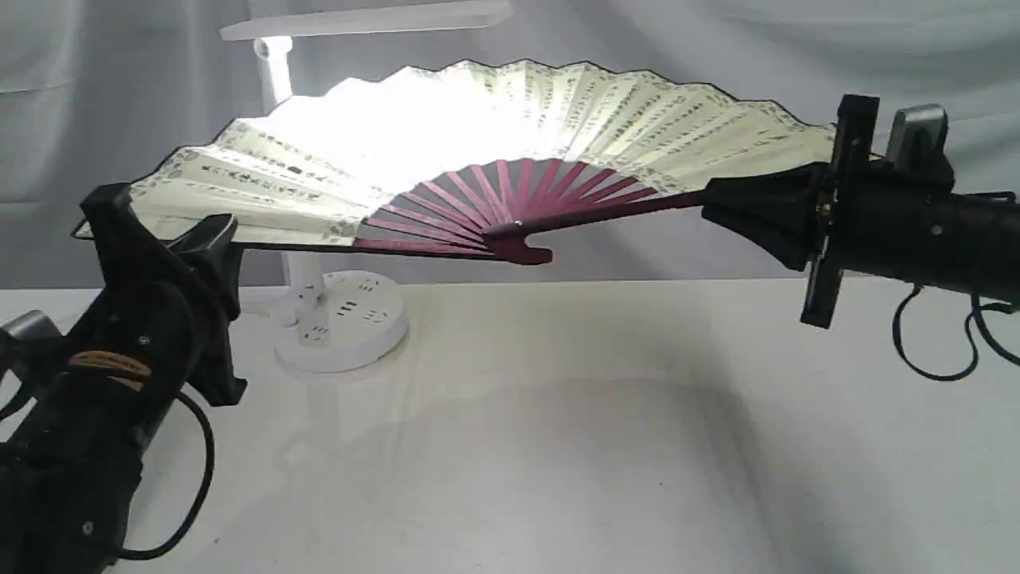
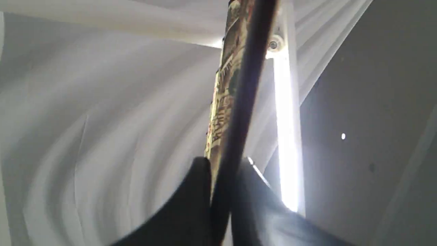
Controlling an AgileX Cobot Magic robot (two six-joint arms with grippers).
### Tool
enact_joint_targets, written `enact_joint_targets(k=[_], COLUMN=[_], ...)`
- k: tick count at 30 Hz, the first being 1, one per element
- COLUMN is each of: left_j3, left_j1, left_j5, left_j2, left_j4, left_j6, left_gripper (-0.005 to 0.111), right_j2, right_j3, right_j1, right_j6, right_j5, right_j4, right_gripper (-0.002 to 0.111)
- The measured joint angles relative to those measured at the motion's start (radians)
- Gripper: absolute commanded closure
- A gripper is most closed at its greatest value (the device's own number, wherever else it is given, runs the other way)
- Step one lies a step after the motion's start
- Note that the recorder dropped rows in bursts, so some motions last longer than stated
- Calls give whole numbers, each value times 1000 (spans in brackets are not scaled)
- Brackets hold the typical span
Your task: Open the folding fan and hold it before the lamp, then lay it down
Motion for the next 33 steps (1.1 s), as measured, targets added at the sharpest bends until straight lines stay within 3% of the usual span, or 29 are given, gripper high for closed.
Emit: enact_joint_targets(k=[11, 18, 33], left_j3=[0, 0, 0], left_j1=[90, 97, 101], left_j5=[40, 54, 85], left_j2=[-28, -28, -102], left_j4=[172, 192, 213], left_j6=[-102, -196, -225], left_gripper=[107, 107, 107], right_j2=[0, -9, -112], right_j3=[-30, -30, -30], right_j1=[17, 17, 17], right_j6=[52, 82, 83], right_j5=[-3, 1, -1], right_j4=[0, 0, -8], right_gripper=[108, 108, 108])
